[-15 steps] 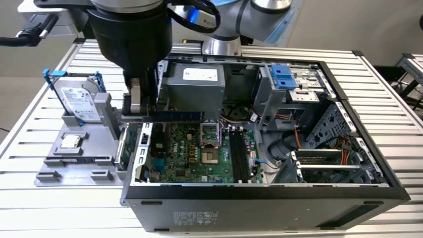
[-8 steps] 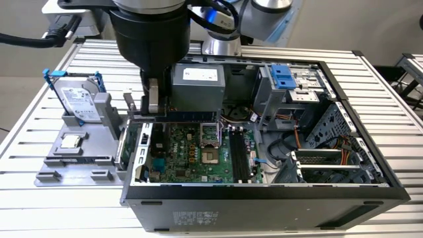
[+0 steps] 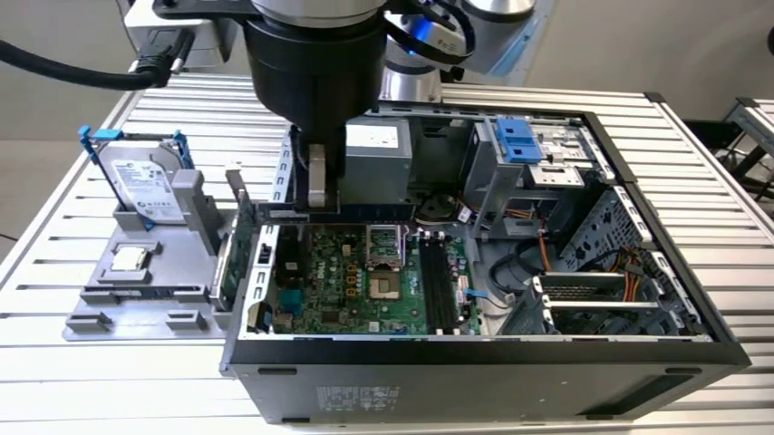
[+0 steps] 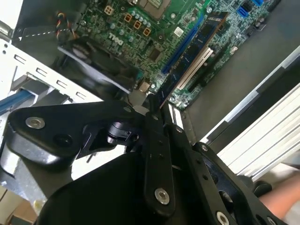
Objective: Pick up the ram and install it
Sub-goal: 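Pick up the ram and move it above insertion slot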
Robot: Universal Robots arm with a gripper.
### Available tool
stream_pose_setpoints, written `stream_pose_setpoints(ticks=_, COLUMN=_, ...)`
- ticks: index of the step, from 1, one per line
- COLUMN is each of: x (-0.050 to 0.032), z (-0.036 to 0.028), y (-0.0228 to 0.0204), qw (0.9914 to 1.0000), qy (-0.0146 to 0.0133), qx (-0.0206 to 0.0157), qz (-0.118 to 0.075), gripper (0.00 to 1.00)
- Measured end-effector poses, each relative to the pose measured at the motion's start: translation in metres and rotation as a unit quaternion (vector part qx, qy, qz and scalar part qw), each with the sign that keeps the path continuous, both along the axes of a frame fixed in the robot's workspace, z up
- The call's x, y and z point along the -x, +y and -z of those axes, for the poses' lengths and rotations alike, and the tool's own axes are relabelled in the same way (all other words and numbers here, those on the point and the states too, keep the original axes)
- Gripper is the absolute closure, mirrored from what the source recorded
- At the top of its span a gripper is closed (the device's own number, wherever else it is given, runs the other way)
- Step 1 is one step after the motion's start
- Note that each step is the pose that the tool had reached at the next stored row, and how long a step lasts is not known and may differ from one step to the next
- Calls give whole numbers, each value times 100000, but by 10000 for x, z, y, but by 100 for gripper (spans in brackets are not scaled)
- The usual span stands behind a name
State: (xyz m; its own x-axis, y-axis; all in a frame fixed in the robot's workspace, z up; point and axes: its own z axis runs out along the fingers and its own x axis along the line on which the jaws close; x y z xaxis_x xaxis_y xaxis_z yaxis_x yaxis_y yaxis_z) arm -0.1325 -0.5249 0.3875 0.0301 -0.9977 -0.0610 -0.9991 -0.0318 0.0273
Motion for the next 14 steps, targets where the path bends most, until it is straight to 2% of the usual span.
stream_pose_setpoints(ticks=14, x=-367, z=0, y=0, qw=100000, qy=63, qx=0, qz=1, gripper=100)
